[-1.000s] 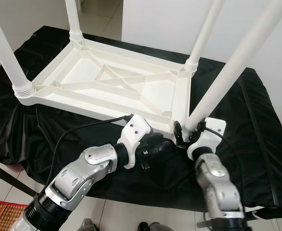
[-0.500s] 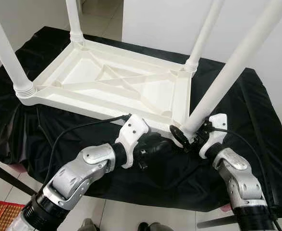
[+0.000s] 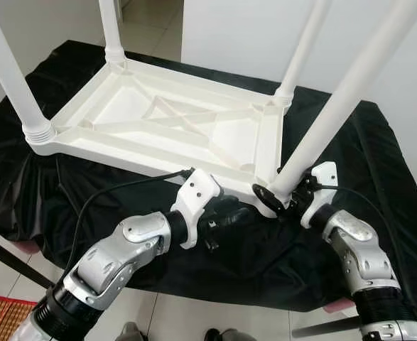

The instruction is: Building children table

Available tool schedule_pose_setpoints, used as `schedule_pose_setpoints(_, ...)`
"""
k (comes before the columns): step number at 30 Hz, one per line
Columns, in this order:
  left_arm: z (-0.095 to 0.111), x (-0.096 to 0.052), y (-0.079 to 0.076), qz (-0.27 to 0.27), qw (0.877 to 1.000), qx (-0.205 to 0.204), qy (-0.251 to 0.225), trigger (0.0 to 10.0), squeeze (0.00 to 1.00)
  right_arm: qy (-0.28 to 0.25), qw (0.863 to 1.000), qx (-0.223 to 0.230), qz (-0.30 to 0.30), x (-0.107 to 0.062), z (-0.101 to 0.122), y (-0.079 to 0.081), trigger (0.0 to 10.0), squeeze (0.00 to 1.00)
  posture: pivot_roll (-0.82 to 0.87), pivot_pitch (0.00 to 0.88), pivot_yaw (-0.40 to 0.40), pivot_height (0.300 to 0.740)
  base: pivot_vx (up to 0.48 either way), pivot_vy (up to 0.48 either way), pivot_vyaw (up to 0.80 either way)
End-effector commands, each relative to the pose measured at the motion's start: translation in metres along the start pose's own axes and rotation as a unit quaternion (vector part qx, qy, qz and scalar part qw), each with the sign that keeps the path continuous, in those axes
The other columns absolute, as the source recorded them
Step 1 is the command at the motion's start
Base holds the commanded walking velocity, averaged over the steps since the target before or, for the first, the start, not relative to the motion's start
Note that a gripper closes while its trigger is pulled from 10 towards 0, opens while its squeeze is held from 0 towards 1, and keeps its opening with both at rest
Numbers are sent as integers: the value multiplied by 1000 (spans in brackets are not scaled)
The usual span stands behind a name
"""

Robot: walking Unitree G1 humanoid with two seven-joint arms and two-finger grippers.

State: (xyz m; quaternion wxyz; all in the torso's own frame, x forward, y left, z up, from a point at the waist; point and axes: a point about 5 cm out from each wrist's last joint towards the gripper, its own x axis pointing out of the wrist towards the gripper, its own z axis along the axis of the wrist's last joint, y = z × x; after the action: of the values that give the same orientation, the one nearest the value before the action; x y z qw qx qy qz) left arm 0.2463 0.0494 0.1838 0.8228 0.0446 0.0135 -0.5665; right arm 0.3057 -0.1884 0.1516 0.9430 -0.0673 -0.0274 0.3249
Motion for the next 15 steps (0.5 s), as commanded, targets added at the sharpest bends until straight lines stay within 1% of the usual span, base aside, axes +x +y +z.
schedule_pose_setpoints(1,1,0,-9,-66,998,0,2,10000,0,4,1000,-1,9,-4,-3,-2,353,0,80,131,-71,740,0,0,0)
schedule_pose_setpoints(2,1,0,-9,-67,998,0,2,10000,0,4,1000,-1,11,-5,-3,-3,0,0,76,130,-71,740,0,0,0)
schedule_pose_setpoints(11,0,2,-11,-70,998,-3,0,10000,0,3,1000,-1,10,-9,-6,-8,0,0,73,122,-75,740,0,0,0)
schedule_pose_setpoints(12,0,2,-11,-70,998,-3,0,10000,0,5,1000,3,11,-10,-7,-7,353,0,73,121,-74,740,0,0,0)
schedule_pose_setpoints(14,0,2,-11,-70,998,-3,0,10000,0,5,1000,3,11,-10,-7,-7,353,0,73,121,-74,740,0,0,0)
schedule_pose_setpoints(15,-1,2,-12,-70,998,-3,1,10000,0,10,1000,9,3,-10,-9,-7,10000,0,75,119,-80,740,0,0,0)
